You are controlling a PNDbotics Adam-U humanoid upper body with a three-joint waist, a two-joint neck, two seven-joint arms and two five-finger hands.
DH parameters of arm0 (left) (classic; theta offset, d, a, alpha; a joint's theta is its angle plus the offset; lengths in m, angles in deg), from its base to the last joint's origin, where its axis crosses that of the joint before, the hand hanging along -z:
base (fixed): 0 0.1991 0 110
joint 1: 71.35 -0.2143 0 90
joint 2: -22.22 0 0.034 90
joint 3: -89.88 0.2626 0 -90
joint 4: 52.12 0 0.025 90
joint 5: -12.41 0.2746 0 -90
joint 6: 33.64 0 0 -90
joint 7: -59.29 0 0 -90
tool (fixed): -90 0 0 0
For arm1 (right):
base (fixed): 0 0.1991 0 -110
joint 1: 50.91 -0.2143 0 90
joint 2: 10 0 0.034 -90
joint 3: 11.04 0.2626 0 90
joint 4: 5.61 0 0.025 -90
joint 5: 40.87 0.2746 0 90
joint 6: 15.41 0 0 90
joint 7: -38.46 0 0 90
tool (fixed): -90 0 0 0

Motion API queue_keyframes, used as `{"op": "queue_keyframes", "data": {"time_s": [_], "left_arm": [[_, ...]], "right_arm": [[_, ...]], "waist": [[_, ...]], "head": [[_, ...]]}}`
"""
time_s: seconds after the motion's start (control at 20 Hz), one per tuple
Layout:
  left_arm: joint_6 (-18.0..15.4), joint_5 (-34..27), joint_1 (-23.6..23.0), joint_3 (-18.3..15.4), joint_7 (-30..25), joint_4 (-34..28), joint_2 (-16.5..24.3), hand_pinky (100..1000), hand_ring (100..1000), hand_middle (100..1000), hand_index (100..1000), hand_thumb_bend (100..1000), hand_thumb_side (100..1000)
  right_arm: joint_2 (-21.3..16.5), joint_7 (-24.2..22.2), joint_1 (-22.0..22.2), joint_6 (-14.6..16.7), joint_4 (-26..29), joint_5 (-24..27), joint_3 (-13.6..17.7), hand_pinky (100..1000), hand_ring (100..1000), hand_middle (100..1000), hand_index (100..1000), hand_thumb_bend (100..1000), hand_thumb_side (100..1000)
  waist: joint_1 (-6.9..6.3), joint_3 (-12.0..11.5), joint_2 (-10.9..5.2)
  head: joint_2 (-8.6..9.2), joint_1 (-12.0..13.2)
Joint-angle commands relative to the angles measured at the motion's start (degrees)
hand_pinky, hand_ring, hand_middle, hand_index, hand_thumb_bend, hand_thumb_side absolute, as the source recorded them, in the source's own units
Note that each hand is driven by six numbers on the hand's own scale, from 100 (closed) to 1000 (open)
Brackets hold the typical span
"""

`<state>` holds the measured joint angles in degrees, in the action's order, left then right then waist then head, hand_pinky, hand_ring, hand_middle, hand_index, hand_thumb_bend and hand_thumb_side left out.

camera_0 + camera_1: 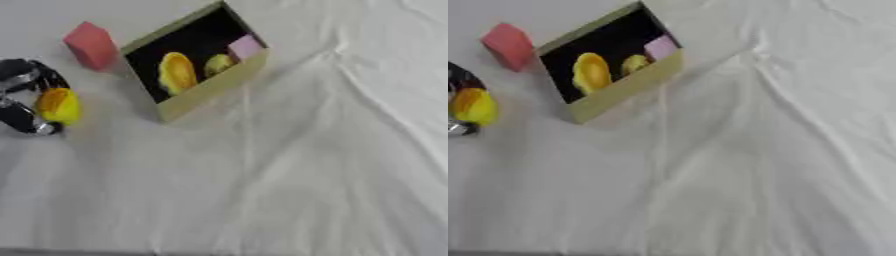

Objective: Pick up objects on the table and place them in the box.

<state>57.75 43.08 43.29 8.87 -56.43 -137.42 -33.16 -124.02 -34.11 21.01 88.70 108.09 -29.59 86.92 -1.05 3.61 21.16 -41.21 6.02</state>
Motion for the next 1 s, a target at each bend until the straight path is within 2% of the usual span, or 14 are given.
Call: {"op": "queue_keyframes", "data": {"time_s": [0.05,0.3,0.6,0.8,1.0], "left_arm": [[-0.3,0.4,0.6,-0.4,0.4,-1.4,1.6,670,626,558,704,483,100],[-0.1,1.4,0.8,-0.8,2.3,-2.9,1.7,613,563,501,636,350,100],[0.1,0.0,2.3,-1.6,2.6,-9.2,1.8,601,550,475,614,271,100],[0.2,-2.9,6.1,-1.0,0.8,-15.7,1.7,592,535,469,598,225,100],[0.6,-5.2,12.1,0.5,-1.5,-18.6,-0.7,585,531,473,595,191,100]], "right_arm": [[-0.9,0.2,-0.1,-0.1,0.9,0.4,1.0,865,798,695,827,100,508],[-0.7,0.1,0.0,-0.5,0.9,0.8,1.1,867,798,695,826,100,521],[-1.0,0.2,0.2,-0.3,0.9,0.7,1.3,867,798,695,824,100,516],[-1.3,0.1,0.3,-0.3,0.9,0.7,1.1,867,798,692,824,100,515],[-1.5,-0.2,0.2,-0.3,0.9,0.7,0.8,866,798,691,823,100,511]], "waist": [[-0.04,0.0,-1.06],[-0.08,0.0,-1.18],[-0.08,-0.2,-1.41],[-0.12,-0.4,-1.78],[-0.16,-0.4,-2.17]], "head": [[0.49,0.2],[0.41,0.1],[0.08,-0.8],[-0.30,-1.3],[-0.57,-1.5]]}}
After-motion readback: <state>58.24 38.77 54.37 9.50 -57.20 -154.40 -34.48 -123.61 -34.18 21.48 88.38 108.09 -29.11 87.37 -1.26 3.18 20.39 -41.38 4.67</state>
